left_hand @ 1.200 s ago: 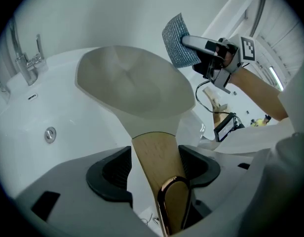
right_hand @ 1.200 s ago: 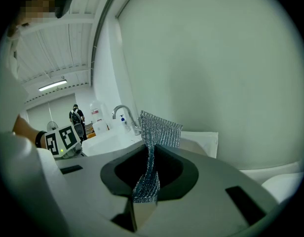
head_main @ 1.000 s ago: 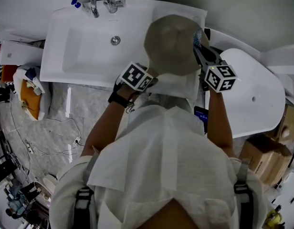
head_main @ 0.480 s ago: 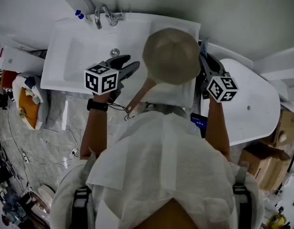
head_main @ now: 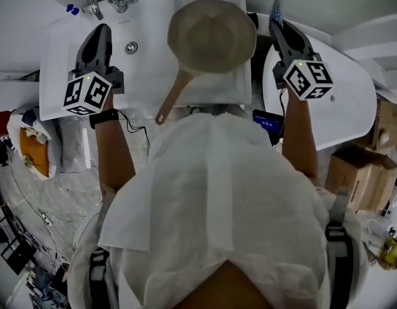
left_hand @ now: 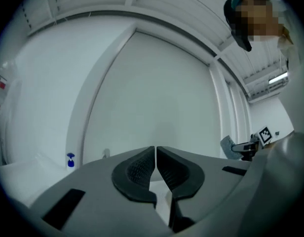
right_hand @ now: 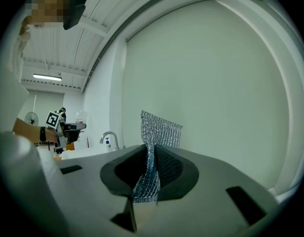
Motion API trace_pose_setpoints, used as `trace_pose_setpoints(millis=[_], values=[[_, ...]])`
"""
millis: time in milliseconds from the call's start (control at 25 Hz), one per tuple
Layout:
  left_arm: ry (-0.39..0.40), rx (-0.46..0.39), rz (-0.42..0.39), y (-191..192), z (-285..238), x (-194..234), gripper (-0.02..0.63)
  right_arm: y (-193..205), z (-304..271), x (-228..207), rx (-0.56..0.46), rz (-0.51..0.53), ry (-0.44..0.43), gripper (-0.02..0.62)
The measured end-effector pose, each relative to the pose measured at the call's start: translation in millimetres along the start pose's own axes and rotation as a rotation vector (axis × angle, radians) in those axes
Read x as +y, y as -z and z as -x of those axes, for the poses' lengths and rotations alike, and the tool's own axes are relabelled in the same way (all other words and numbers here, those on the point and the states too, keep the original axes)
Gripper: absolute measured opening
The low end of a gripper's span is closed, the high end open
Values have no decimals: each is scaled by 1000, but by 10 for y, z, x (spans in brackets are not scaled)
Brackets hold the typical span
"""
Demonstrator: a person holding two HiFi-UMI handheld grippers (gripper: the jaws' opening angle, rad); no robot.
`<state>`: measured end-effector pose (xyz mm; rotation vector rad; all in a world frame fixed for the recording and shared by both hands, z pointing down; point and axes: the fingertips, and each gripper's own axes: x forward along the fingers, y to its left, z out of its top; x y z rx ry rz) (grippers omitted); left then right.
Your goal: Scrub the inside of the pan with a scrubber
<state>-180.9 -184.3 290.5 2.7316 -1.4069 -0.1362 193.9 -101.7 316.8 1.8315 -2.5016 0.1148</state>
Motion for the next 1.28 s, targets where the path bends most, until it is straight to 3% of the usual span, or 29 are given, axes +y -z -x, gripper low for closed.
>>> trace_pose_setpoints(millis=[160,360,1280], values=[[-52,-5,-53,55,54,1,26,-134,198,-101,-41,44,53,48],[-53,20,-18,174,91,-31,26,-154,304,-199,-35,40,90,48],[-59,-2,-7,72,287,-122,28,-165,386,-160,-34,54,81,48]])
